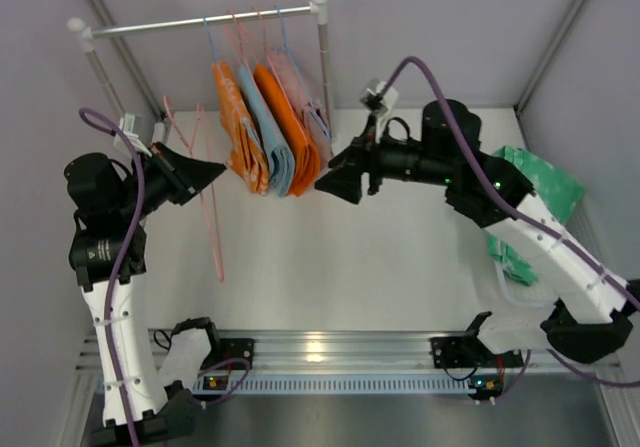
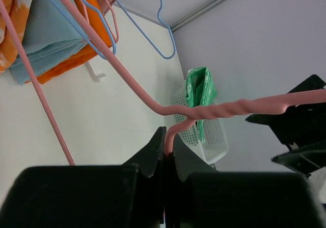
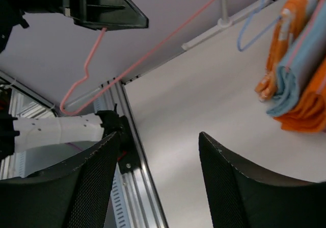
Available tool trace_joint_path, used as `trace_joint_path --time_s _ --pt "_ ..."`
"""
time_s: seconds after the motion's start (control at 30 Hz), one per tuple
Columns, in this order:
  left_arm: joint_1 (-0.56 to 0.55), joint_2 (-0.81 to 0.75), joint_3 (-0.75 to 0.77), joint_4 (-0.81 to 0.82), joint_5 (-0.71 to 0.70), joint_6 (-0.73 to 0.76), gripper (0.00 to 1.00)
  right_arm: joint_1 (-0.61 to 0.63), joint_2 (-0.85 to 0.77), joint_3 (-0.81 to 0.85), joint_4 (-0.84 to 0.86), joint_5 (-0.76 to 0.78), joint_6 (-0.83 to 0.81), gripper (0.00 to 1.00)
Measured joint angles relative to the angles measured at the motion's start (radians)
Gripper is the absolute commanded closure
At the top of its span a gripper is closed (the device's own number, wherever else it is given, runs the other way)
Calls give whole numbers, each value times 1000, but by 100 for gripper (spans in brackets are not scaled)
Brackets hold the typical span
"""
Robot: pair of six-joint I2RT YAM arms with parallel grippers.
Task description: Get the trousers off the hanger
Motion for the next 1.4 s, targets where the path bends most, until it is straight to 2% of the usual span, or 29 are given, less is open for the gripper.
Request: trace_joint_path --time_s 0.13,0.3,0.57,0.7,0.93,1.13,1.23,1.4 --pt "0 -16 0 27 -36 -34 100 169 179 124 79 22 92 38" --pt "0 -50 2 48 -117 -65 100 296 348 198 150 11 209 37" --pt "0 -84 5 99 -156 -107 100 335 499 280 177 -6 311 38" --pt "0 -85 5 105 -163 -109 100 352 513 306 195 -14 320 41" --pt "0 -85 0 141 -164 -115 100 397 513 317 230 -37 326 41" --pt "0 -85 -14 161 -164 -135 100 399 513 316 230 -22 325 55" --pt "0 -85 -19 176 -164 -144 100 399 513 315 234 -36 334 59" --pt "0 -85 -38 220 -138 -185 100 396 513 287 274 -67 370 76"
